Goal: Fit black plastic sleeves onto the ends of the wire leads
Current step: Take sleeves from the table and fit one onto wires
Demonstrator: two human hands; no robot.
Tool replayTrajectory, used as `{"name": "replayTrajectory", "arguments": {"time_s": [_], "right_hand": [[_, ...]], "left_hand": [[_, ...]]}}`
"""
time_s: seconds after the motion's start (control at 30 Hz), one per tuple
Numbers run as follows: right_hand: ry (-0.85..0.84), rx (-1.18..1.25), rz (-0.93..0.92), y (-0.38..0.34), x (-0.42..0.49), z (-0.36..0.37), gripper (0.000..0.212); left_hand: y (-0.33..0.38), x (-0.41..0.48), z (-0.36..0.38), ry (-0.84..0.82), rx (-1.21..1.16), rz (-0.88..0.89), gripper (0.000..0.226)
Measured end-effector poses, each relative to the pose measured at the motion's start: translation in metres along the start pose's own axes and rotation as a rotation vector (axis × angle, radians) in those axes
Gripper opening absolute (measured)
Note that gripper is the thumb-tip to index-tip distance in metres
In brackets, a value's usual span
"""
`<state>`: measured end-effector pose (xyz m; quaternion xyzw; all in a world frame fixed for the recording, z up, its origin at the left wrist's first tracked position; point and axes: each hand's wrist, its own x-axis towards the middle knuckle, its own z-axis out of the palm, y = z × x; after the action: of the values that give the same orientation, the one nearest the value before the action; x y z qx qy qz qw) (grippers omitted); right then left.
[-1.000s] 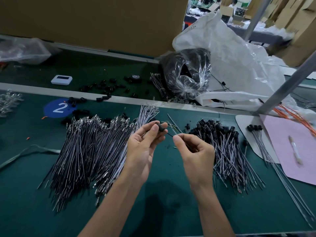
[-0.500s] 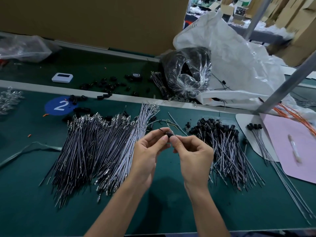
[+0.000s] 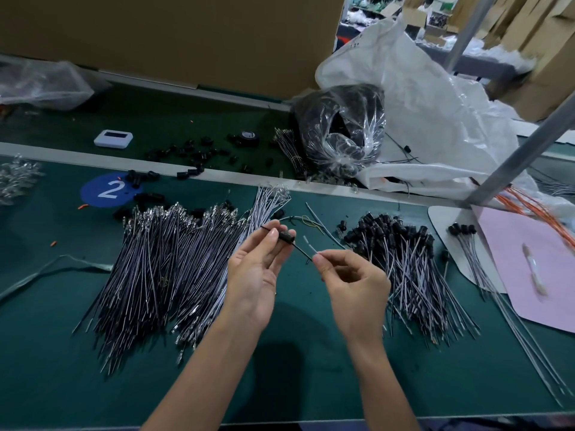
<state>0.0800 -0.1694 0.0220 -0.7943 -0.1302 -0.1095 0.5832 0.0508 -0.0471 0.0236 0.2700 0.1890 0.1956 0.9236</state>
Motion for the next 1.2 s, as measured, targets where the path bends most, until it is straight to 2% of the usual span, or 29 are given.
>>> {"name": "replayTrajectory", "arguments": {"time_s": [0.23, 0.53, 0.7, 0.83, 0.93, 1.07, 1.2], "right_hand": [[-0.022, -0.163, -0.124, 0.004, 0.000, -0.001, 0.011], [-0.023, -0.152, -0.128, -0.004, 0.005, 0.004, 0.007], [-0.007, -0.136, -0.086, -0.007, 0.006, 0.004, 0.021], [-0.042, -0.165, -0.137, -0.010, 0.006, 0.004, 0.023], [-0.070, -0.196, -0.161, -0.010, 0.006, 0.004, 0.024], [-0.107, -0.237, -0.200, -0.010, 0.006, 0.004, 0.024], [-0.133, -0.239, -0.208, -0.011, 0.006, 0.004, 0.026]], "left_hand": [[-0.001, -0.002, 0.000, 0.001, -0.018, 0.010, 0.012], [-0.009, -0.003, 0.001, -0.053, 0.024, -0.003, 0.016], [-0.012, -0.004, 0.000, -0.083, 0.014, -0.006, 0.030], [-0.014, -0.004, -0.001, -0.065, 0.068, -0.032, 0.018], [-0.014, -0.004, -0.001, -0.045, 0.054, -0.075, 0.018], [-0.013, -0.002, -0.001, -0.010, 0.062, -0.093, 0.028], [-0.011, 0.000, -0.002, -0.020, 0.105, -0.116, 0.018]]}}
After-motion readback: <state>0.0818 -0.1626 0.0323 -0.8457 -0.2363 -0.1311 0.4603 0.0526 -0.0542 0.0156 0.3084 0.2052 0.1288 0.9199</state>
